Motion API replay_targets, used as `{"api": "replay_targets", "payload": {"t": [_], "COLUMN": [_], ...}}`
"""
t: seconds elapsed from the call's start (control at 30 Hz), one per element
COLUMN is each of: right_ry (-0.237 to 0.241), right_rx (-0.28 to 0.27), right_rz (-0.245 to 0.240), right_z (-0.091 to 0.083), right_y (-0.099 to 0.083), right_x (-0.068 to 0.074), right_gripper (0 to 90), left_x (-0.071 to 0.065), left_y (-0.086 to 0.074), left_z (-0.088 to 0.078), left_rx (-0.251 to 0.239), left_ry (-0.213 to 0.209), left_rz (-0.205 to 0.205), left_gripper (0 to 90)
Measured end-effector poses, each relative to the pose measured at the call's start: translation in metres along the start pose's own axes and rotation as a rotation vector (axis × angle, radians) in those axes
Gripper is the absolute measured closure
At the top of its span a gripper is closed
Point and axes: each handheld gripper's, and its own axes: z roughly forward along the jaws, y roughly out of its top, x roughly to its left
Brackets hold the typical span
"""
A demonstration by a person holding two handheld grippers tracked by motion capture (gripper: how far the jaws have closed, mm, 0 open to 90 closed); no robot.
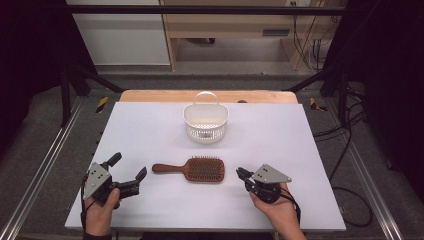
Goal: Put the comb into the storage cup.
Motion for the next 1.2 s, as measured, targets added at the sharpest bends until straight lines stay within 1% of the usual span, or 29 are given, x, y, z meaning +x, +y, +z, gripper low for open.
{"api": "replay_targets", "payload": {"t": [0.03, 0.13, 0.3, 0.37, 0.63, 0.73, 1.0, 1.17, 1.2], "right_ry": [0.011, 0.021, 0.034, 0.042, 0.047, 0.052, 0.066, 0.064, 0.062], "right_rx": [0.012, 0.028, 0.054, 0.08, 0.106, 0.128, 0.156, 0.174, 0.179], "right_rz": [-0.006, -0.004, -0.001, 0.0, 0.016, 0.025, 0.029, 0.029, 0.037], "right_z": [0.002, 0.005, 0.01, 0.015, 0.024, 0.03, 0.041, 0.049, 0.051], "right_y": [0.0, -0.001, 0.0, 0.0, 0.002, 0.003, 0.005, 0.006, 0.007], "right_x": [0.002, 0.005, 0.008, 0.01, 0.008, 0.007, 0.008, 0.007, 0.007], "right_gripper": [88.9, 90.0, 90.0, 90.0, 90.0, 90.0, 90.0, 90.0, 90.0], "left_x": [0.0, 0.0, 0.0, 0.0, -0.001, -0.001, -0.001, 0.0, 0.0], "left_y": [0.0, 0.0, 0.0, 0.0, -0.001, -0.001, -0.001, -0.001, -0.001], "left_z": [0.0, 0.0, 0.001, 0.001, 0.002, 0.002, 0.002, 0.002, 0.002], "left_rx": [0.002, 0.003, 0.005, 0.006, 0.011, 0.013, 0.012, 0.013, 0.013], "left_ry": [0.0, -0.001, -0.002, -0.002, -0.005, -0.006, -0.005, -0.005, -0.005], "left_rz": [0.001, 0.001, 0.002, 0.003, 0.001, 0.004, 0.001, -0.001, -0.001], "left_gripper": [1.4, 1.5, 1.5, 1.5, 1.5, 1.5, 1.5, 1.5, 1.5]}}
